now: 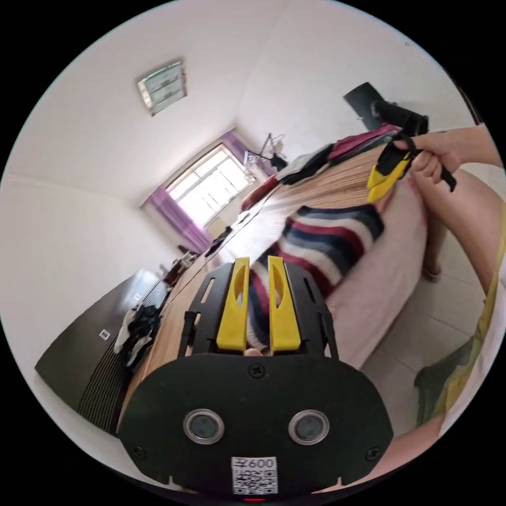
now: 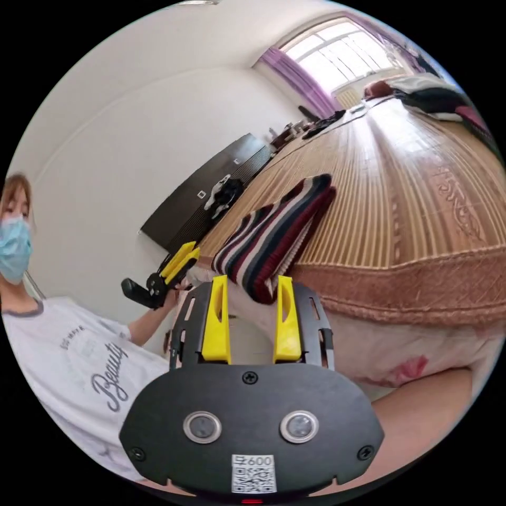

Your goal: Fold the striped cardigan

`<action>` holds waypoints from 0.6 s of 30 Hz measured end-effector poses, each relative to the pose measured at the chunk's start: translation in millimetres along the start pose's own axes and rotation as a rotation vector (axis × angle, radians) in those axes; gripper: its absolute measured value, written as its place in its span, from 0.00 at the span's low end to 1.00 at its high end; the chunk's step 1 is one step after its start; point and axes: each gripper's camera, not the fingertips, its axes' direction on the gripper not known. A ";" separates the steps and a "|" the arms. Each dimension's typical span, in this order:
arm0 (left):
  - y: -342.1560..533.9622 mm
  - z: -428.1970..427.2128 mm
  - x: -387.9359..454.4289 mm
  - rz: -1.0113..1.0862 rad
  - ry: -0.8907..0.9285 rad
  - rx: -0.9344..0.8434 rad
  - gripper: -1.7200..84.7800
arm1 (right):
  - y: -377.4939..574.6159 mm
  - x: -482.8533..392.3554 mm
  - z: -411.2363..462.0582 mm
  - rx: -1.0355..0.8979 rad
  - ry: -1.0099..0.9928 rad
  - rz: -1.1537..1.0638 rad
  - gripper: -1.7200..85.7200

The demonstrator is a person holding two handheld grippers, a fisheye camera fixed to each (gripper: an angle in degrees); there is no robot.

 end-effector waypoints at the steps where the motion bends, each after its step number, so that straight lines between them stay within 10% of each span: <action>1: -7.4 -5.4 20.0 0.049 0.032 0.014 0.10 | 9.4 -1.1 10.4 -0.042 0.033 -0.034 0.15; 18: -68.6 -11.0 151.3 0.578 0.055 0.105 0.18 | 43.4 -28.9 53.8 -0.102 0.260 -0.458 0.08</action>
